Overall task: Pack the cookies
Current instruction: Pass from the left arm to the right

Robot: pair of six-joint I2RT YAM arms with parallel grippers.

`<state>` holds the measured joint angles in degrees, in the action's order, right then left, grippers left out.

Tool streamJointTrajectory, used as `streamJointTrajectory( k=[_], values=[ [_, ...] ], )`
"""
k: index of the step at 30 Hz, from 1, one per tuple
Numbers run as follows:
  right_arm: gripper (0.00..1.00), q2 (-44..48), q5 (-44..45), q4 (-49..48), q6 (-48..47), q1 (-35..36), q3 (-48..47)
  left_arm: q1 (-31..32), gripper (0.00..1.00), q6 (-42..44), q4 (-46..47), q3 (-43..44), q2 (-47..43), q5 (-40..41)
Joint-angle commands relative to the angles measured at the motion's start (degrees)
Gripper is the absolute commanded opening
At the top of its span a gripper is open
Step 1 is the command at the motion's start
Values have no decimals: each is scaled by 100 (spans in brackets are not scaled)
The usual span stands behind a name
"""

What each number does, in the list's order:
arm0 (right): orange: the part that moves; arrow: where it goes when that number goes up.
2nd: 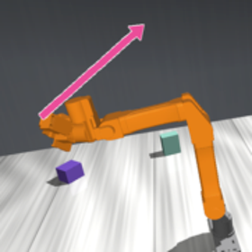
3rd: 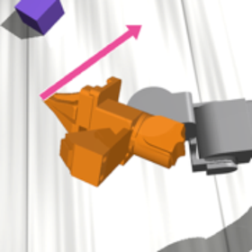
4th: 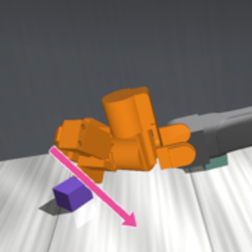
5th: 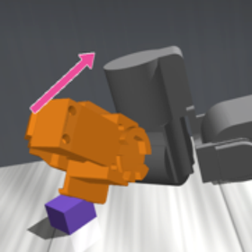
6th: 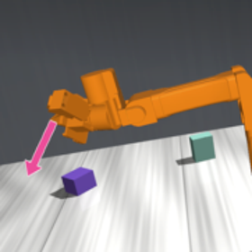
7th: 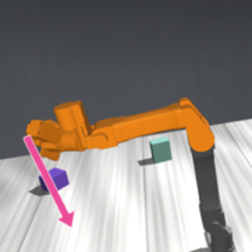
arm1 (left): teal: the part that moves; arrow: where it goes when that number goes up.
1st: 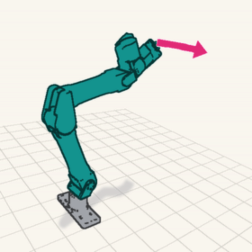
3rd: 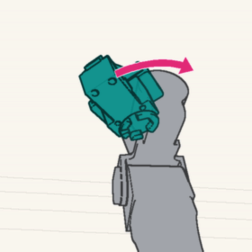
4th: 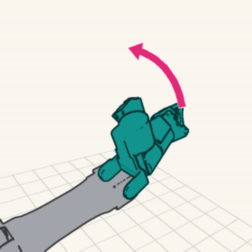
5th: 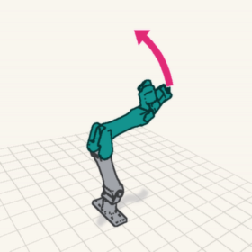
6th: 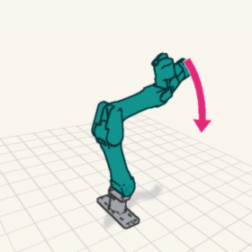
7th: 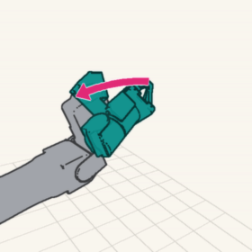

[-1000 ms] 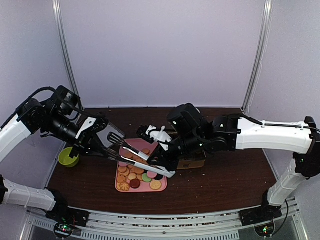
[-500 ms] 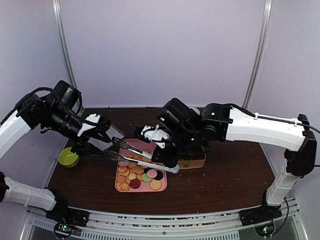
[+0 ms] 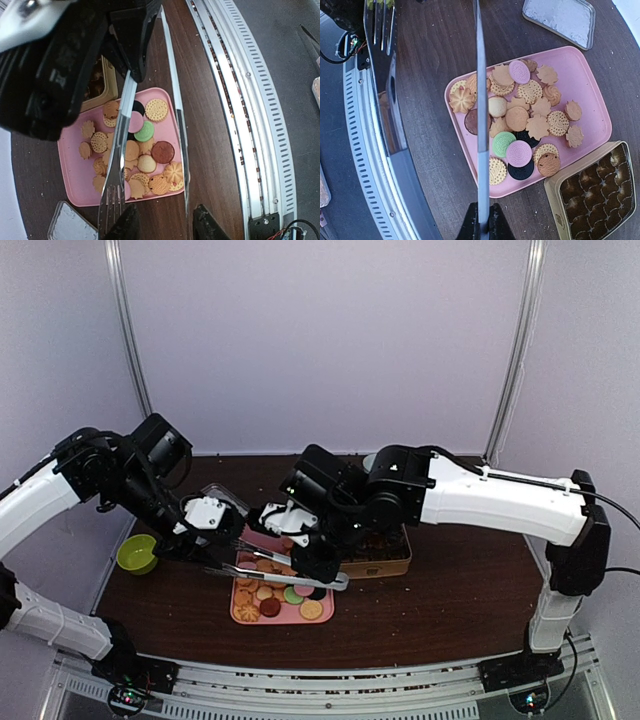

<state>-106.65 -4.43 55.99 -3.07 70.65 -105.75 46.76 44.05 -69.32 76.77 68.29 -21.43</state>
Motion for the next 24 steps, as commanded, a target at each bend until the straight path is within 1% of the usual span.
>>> streamJointTrajectory(
  k=[1,10,14,18,20,21,22,24],
  values=[
    [0,-85,228,88,-9,36,-201,131,37,26,-128,-32,105,426],
    [0,-131,414,165,-66,28,-296,341,26,228,-175,-275,178,803],
    [0,-244,368,234,-62,27,-505,360,14,196,-19,-351,223,957],
    [0,-369,284,247,-41,25,-724,368,0,110,-6,-216,354,916],
    [1,-359,207,179,-4,21,-753,368,0,90,-5,-198,384,883],
    [7,-301,176,116,36,7,-749,368,0,93,16,-211,386,869],
    [15,-231,120,39,95,-34,-715,364,0,68,79,-240,376,868],
    [39,36,13,-219,214,-147,-510,360,0,-54,266,-318,303,845]
  ],
)
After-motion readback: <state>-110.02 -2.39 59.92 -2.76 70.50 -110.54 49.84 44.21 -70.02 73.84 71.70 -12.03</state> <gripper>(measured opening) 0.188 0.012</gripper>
